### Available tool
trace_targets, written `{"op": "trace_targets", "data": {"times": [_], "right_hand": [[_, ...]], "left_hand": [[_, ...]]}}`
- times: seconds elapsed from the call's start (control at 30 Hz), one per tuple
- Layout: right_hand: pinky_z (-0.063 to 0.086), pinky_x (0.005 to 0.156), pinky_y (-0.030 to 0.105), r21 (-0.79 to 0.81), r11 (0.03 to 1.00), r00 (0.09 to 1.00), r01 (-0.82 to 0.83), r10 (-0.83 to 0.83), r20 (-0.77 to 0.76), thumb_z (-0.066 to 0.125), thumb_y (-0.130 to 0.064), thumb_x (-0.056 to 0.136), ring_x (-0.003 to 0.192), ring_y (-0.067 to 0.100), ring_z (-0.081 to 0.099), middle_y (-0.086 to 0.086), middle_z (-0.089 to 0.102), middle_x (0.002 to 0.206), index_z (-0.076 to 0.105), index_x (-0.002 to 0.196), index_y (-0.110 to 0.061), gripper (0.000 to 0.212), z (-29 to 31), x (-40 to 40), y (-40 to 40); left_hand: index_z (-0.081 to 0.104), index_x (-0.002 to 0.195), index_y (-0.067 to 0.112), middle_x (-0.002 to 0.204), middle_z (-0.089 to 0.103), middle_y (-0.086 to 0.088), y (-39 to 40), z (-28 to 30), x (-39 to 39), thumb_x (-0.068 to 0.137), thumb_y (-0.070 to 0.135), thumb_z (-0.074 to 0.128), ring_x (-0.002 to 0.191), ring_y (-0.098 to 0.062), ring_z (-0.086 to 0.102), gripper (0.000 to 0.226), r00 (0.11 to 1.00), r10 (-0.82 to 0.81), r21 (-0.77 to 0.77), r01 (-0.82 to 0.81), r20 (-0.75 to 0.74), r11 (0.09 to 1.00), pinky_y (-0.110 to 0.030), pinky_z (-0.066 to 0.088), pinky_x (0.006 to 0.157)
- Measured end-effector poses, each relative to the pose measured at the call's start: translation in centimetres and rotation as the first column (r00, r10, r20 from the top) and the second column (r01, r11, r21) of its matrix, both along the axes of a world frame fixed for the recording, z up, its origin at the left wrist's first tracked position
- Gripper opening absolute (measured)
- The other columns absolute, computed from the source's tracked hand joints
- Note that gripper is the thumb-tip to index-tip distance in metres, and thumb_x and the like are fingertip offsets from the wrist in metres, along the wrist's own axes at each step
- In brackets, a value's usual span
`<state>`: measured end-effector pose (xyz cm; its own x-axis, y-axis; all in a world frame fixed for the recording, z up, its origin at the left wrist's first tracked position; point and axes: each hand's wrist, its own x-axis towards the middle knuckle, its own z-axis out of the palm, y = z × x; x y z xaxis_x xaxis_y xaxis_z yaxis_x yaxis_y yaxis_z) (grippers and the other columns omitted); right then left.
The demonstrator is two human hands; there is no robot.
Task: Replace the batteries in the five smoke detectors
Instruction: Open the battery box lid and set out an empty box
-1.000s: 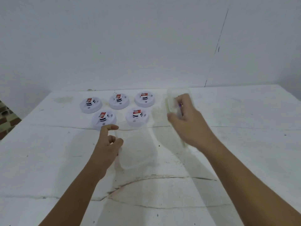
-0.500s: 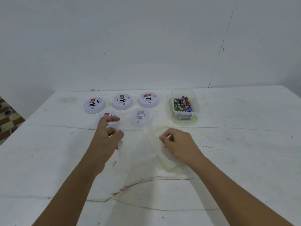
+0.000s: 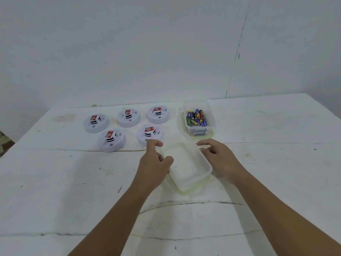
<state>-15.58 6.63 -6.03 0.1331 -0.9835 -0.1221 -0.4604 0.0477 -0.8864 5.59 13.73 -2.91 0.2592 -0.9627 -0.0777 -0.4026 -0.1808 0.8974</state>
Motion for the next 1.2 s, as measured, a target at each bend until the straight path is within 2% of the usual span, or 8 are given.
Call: {"op": "trace_targets", "data": {"times": [0.13, 0.33, 0.43, 0.5, 0.7, 0.93, 1.1, 1.2], "right_hand": [[0.048, 0.059, 0.029, 0.013, 1.0, 0.999, -0.012, 0.012, 0.041, 0.067, -0.031, 0.097, 0.067, 0.012, 0.06, 0.005, 0.072, 0.088, 0.073, 0.103, -0.041, 0.013, -0.1, -0.2, 0.3], [0.053, 0.074, 0.033, -0.008, 0.999, 0.997, -0.034, 0.033, -0.067, 0.072, -0.031, 0.091, 0.073, 0.01, 0.06, -0.007, 0.067, 0.081, 0.071, 0.105, -0.041, 0.016, -0.6, -0.1, 0.0], [0.048, 0.071, 0.03, -0.04, 0.998, 0.988, -0.05, 0.044, -0.149, 0.074, -0.034, 0.089, 0.074, 0.01, 0.06, -0.009, 0.066, 0.077, 0.069, 0.106, -0.038, 0.018, -0.7, 0.0, 0.0], [0.045, 0.065, 0.027, -0.06, 0.996, 0.981, -0.067, 0.054, -0.188, 0.073, -0.032, 0.09, 0.07, 0.01, 0.057, -0.008, 0.065, 0.077, 0.068, 0.106, -0.036, 0.017, -0.8, 0.1, 0.1], [0.051, 0.062, 0.032, -0.071, 0.996, 0.931, -0.062, 0.032, -0.363, 0.063, -0.029, 0.094, 0.06, 0.012, 0.063, -0.008, 0.067, 0.074, 0.056, 0.094, -0.025, 0.008, -0.5, -0.9, 0.9], [0.058, 0.077, 0.04, -0.036, 0.999, 0.858, -0.003, -0.016, -0.514, 0.058, -0.037, 0.093, 0.08, 0.019, 0.067, -0.008, 0.069, 0.087, 0.052, 0.096, -0.027, 0.012, 0.6, -5.6, 3.0], [0.061, 0.075, 0.042, 0.012, 0.999, 0.869, 0.051, -0.039, -0.493, 0.06, -0.038, 0.092, 0.073, 0.019, 0.07, -0.007, 0.071, 0.086, 0.055, 0.093, -0.026, 0.013, 0.9, -8.7, 4.5], [0.061, 0.076, 0.042, -0.008, 0.995, 0.859, 0.103, -0.093, -0.503, 0.06, -0.037, 0.092, 0.074, 0.017, 0.069, -0.008, 0.07, 0.084, 0.057, 0.09, -0.027, 0.01, 0.8, -10.0, 4.6]], "left_hand": [[0.045, 0.12, 0.025, 0.071, 0.054, 0.002, 0.2, 0.4, 0.3, 0.096, 0.025, 0.065, 0.068, -0.015, 0.063, 0.031, 0.997, -0.032, 0.029, 0.031, 0.064, 0.999, -0.027, 0.047, 0.061], [0.043, 0.119, 0.029, 0.075, 0.056, 0.0, 1.9, 0.9, 0.9, 0.095, 0.063, 0.057, 0.067, -0.015, 0.059, 0.043, 0.988, 0.052, 0.06, -0.062, 0.147, 0.996, -0.029, 0.048, 0.063], [0.046, 0.101, 0.016, 0.081, 0.058, 0.0, 2.5, 1.0, 1.3, 0.094, 0.075, 0.04, 0.069, -0.016, 0.055, 0.06, 0.955, -0.023, 0.258, -0.056, 0.295, 0.965, -0.031, 0.043, 0.063], [0.047, 0.092, 0.015, 0.082, 0.059, -0.001, 2.5, 1.0, 1.4, 0.094, 0.077, 0.035, 0.069, -0.015, 0.052, 0.063, 0.95, -0.12, 0.352, 0.011, 0.29, 0.936, -0.031, 0.043, 0.065], [0.05, 0.105, 0.018, 0.084, 0.073, -0.004, 0.9, 1.4, 0.7, 0.098, 0.069, 0.042, 0.069, -0.017, 0.069, 0.052, 0.969, -0.179, 0.357, 0.107, 0.173, 0.928, -0.039, 0.056, 0.083], [0.052, 0.109, 0.019, 0.087, 0.073, -0.012, -0.1, 1.5, -2.3, 0.106, 0.05, 0.036, 0.061, -0.02, 0.068, 0.035, 0.964, -0.265, 0.406, 0.249, -0.019, 0.879, -0.033, 0.049, 0.069], [0.06, 0.11, 0.007, 0.088, 0.077, -0.014, -1.2, 1.3, -4.6, 0.099, 0.034, 0.04, 0.071, -0.026, 0.069, 0.035, 0.938, -0.347, 0.531, 0.307, -0.026, 0.79, -0.036, 0.052, 0.075], [0.052, 0.115, 0.01, 0.093, 0.077, -0.015, -1.7, 1.3, -5.7, 0.104, 0.022, 0.049, 0.066, -0.025, 0.072, 0.017, 0.908, -0.413, 0.481, 0.393, -0.068, 0.784, -0.033, 0.055, 0.068]]}}
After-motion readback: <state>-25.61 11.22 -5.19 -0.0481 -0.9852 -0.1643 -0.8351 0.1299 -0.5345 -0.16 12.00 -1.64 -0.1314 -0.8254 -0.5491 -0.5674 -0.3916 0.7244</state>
